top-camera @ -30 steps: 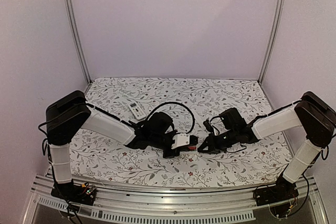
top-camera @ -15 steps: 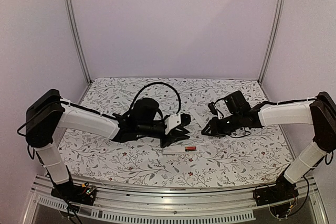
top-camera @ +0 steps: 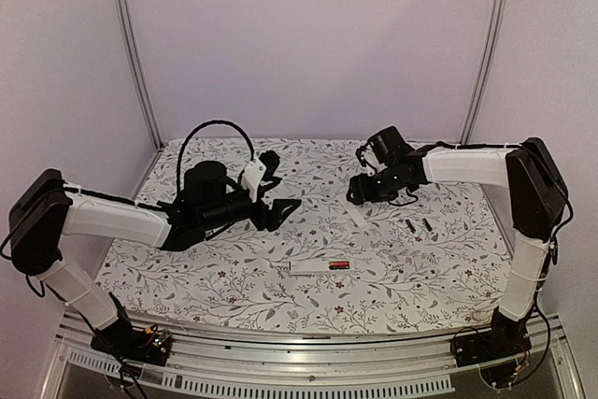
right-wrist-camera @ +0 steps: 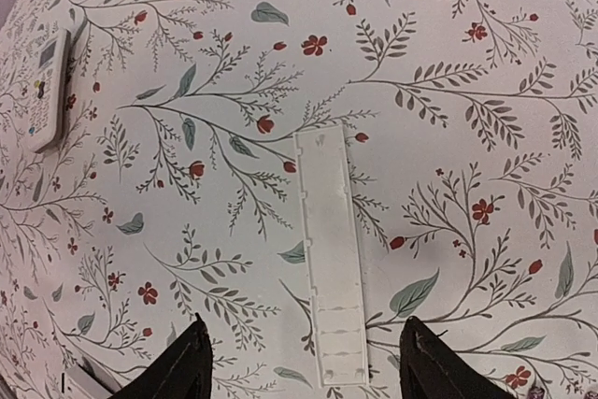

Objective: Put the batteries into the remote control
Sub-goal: Move the right arm with the battery cover to the center of the board, then press the battery in the battery compartment, then pick up the battery cover at the center of the board.

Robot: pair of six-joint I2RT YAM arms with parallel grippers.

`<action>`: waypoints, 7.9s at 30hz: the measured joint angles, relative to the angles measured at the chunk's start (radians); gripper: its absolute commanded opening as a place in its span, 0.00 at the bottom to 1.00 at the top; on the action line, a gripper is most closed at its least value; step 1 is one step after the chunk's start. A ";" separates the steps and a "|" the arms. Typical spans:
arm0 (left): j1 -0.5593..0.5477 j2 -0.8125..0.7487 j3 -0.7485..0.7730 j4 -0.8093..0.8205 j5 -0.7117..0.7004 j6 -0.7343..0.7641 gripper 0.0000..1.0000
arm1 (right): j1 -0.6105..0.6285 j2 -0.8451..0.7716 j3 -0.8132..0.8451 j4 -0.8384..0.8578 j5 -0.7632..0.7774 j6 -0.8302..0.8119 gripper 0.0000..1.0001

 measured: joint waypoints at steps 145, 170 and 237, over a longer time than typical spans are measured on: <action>0.000 -0.052 -0.005 -0.062 -0.239 0.040 0.81 | 0.086 -0.120 -0.046 -0.339 0.179 0.018 0.23; 0.000 -0.052 -0.005 -0.063 -0.236 0.040 0.81 | 0.094 0.035 -0.036 -0.377 0.180 -0.010 0.17; -0.072 0.118 0.054 0.075 -0.015 -0.217 0.80 | 0.094 -0.138 -0.063 -0.222 0.191 0.000 0.00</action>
